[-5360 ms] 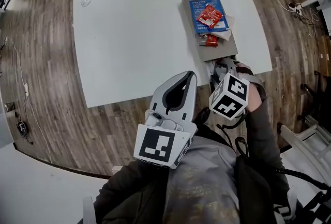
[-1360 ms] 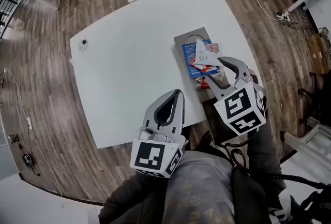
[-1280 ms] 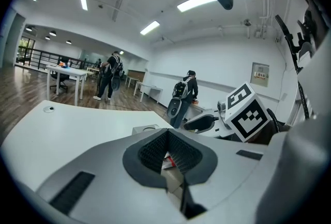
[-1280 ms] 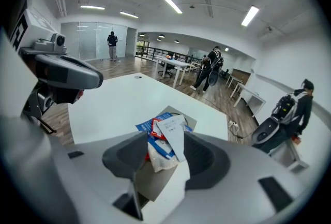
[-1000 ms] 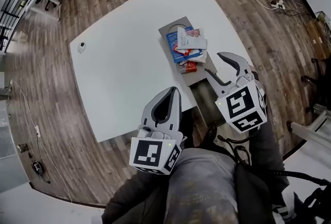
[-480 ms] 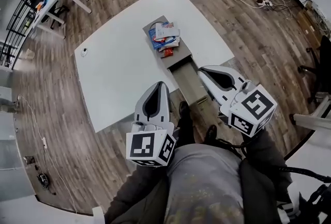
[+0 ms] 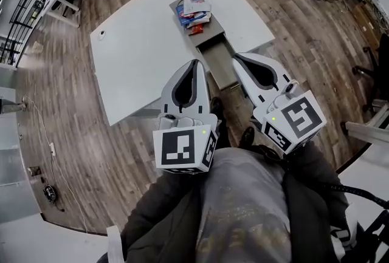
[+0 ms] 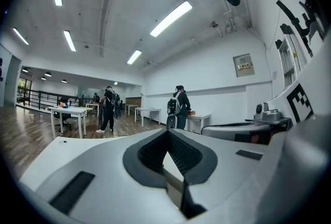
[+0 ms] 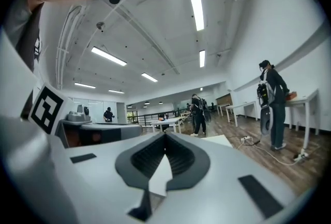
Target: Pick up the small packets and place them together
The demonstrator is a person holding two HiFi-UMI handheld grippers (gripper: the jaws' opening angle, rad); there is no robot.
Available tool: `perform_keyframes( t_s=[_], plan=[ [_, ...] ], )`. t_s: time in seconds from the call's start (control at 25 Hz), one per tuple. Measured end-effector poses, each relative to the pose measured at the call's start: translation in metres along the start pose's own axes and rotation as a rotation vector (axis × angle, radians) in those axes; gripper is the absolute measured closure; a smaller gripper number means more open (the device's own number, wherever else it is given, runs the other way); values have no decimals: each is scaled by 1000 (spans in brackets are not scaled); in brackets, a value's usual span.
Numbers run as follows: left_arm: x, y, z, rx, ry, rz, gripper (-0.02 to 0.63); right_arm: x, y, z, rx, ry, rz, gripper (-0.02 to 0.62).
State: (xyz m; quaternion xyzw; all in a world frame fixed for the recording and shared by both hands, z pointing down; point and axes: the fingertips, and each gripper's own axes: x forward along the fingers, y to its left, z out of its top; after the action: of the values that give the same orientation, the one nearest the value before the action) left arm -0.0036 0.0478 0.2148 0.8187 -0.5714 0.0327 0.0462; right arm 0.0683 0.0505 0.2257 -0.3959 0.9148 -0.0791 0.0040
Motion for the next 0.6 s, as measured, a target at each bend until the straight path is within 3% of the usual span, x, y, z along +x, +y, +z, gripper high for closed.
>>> perform_keyframes(
  t_s=[0.32, 0.6],
  plan=[
    [-6, -5, 5, 20, -1, 12, 603, 1, 18, 10, -51, -30, 17, 589],
    [-9, -13, 22, 111, -53, 30, 603, 1, 22, 18, -39, -75, 35, 590]
  ],
)
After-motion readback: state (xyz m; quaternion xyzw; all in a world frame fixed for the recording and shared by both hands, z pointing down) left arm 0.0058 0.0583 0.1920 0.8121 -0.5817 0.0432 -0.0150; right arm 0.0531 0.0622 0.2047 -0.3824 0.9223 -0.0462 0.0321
